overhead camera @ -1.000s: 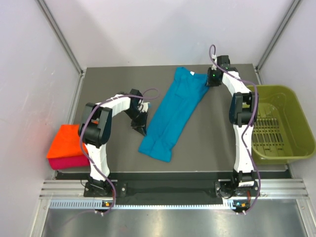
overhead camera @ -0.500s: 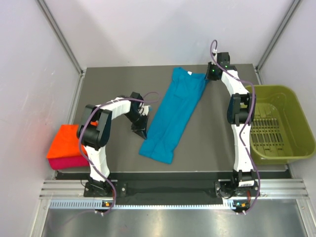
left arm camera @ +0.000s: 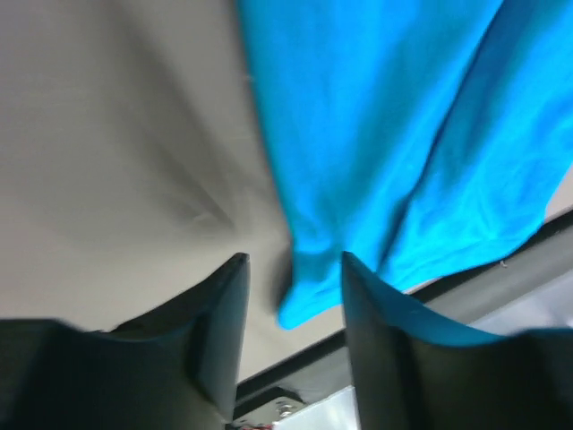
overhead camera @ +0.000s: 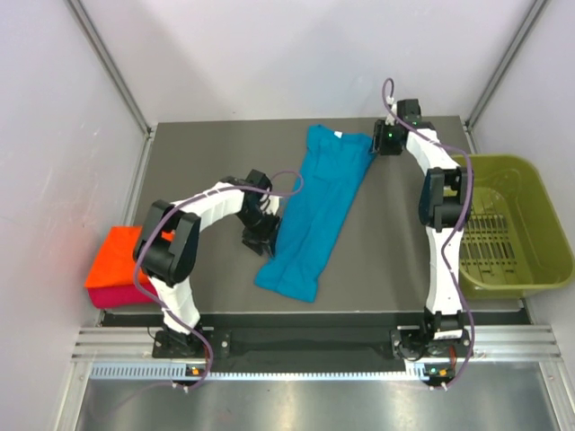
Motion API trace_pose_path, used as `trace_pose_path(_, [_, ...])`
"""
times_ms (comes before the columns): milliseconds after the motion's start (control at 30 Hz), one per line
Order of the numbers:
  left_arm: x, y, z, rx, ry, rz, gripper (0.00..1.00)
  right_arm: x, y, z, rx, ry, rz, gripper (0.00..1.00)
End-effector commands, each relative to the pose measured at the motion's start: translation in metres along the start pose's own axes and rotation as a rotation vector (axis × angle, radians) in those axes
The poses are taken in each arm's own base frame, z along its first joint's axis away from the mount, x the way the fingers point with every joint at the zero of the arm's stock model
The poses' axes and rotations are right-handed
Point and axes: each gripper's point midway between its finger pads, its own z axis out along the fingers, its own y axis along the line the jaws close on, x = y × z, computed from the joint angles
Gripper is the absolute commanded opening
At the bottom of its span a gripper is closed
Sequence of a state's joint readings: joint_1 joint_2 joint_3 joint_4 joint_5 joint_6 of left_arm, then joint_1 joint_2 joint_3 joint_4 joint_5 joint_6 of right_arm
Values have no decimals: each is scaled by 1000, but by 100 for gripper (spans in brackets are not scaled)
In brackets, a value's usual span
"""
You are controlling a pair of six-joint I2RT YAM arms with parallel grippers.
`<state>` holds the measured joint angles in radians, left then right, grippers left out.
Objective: Fold and stack the t-shirts
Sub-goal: Fold the tshirt
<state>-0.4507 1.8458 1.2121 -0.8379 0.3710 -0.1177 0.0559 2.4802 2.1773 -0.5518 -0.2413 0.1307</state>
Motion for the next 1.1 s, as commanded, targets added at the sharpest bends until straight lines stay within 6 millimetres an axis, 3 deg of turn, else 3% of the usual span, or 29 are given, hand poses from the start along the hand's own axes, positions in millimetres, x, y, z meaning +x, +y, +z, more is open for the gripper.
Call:
trace_pose_path(0, [-39, 7, -56, -132, -204, 54, 53, -86, 41, -93, -65, -231, -95, 49])
trace_pose_path(133, [-72, -6, -103, -155, -354, 122, 54, -108, 68, -117, -104, -302, -128, 55])
trace_pose_path(167, [-77, -9, -107, -151, -365, 132, 54, -109, 76, -118, -116, -309, -136, 55])
trace_pose_path(233, [-90, -25, -118, -93, -404, 167, 50, -106, 83, -110, -138, -301, -138, 55])
trace_pose_path(333, [-95, -49, -115, -13, -398, 210, 40, -92, 92, -89, -184, -260, -107, 54])
trace_pose_path(400, [-89, -71, -103, 43, -359, 259, 29, -75, 94, -66, -187, -210, -75, 54])
trace_pose_path(433, [-86, -78, -99, 57, -345, 277, 14, -69, 93, -59, -193, -191, -60, 54])
trace_pose_path(500, [-75, -96, -87, 86, -302, 341, 1, -52, 95, -41, -205, -146, -45, 53])
trace_pose_path(700, [-47, -121, -59, 80, -191, 514, 0, -32, 86, -12, -189, -98, -12, 52])
trace_pose_path(833, [-38, -123, -45, 101, -101, 522, 0, -30, 87, -4, -194, -95, -5, 52])
trace_pose_path(1067, [-23, -119, 8, 127, 115, 508, 0, -13, 91, 16, -215, -56, 28, 52])
